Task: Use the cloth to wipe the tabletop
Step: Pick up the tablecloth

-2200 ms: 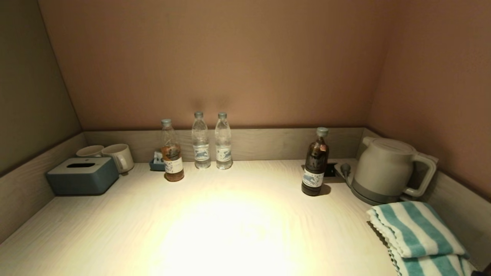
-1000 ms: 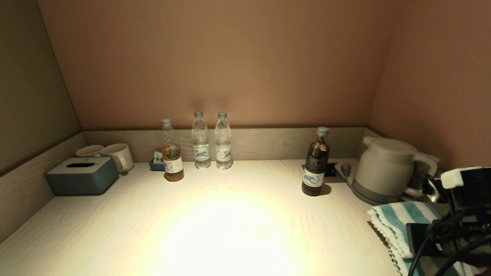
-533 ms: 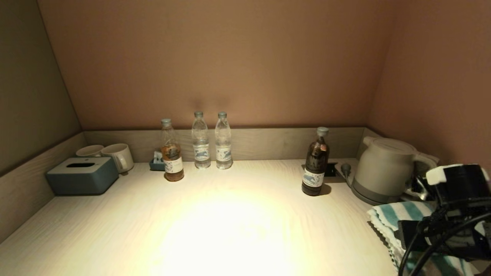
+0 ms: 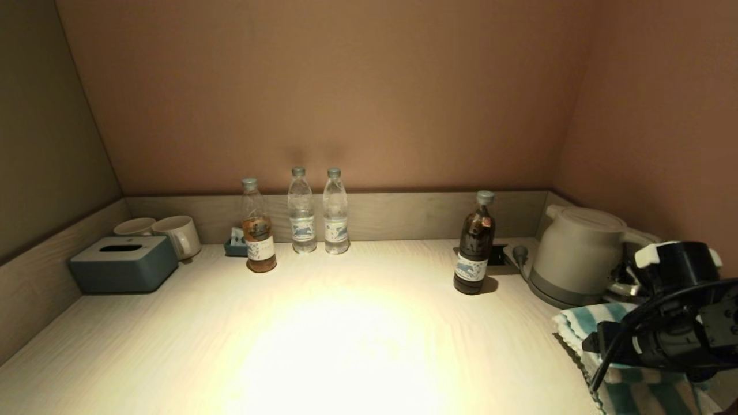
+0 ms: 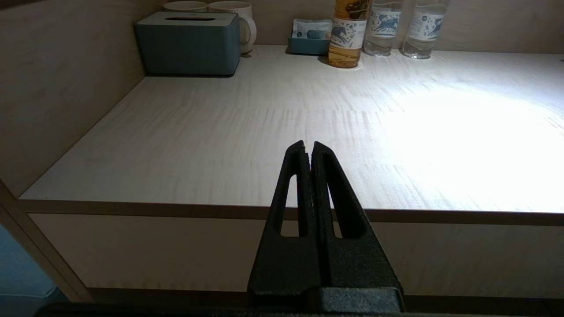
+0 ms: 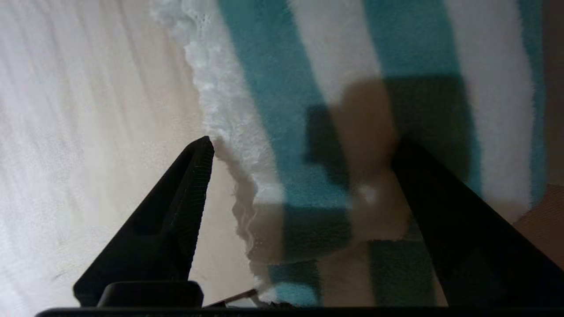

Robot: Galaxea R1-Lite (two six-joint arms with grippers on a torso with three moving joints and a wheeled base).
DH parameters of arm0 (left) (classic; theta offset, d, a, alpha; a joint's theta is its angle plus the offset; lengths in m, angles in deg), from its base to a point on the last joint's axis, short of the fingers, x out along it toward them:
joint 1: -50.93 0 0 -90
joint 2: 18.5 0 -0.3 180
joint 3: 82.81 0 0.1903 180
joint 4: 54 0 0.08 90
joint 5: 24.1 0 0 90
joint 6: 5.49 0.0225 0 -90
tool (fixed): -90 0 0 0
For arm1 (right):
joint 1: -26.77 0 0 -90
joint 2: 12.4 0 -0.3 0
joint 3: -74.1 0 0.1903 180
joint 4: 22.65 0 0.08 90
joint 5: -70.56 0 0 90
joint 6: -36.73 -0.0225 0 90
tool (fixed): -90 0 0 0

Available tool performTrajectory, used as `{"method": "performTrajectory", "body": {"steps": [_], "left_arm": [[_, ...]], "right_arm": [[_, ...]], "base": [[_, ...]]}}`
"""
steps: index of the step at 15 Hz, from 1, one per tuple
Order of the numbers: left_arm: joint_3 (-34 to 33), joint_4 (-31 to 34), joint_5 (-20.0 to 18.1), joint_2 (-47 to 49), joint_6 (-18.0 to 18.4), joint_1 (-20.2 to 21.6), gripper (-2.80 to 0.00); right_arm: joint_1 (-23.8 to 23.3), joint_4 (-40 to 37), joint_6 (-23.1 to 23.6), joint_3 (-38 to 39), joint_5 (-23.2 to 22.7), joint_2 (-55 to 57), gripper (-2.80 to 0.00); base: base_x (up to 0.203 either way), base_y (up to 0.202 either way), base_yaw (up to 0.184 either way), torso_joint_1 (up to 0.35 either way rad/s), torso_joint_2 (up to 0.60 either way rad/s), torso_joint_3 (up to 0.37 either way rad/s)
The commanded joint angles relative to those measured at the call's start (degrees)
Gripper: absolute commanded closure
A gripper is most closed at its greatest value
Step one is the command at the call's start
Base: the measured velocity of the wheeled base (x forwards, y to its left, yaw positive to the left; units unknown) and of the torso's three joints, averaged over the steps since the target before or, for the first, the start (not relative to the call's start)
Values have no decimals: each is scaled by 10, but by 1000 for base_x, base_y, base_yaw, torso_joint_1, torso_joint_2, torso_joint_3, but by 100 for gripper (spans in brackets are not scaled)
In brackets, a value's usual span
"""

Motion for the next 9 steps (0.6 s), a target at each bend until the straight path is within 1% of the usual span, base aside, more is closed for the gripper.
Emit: {"method": "performTrajectory", "body": {"steps": [1,4,7,9], "left_arm": [[0,0,0,1,-1,0,0],[0,0,0,1,-1,0,0],[0,0,0,1,-1,0,0],[0,0,0,1,-1,0,0]], "right_arm": [[-12,-1,1,-1,-16,-13,-280],[-11,-3,3,6,-22,-35,-280],[0,-12,7,17,-36,-132,-280],[4,-17,7,17,-40,-146,-280]], "base": [[0,0,0,0,0,0],[0,0,0,0,0,0],[0,0,0,0,0,0],[0,0,0,0,0,0]]}}
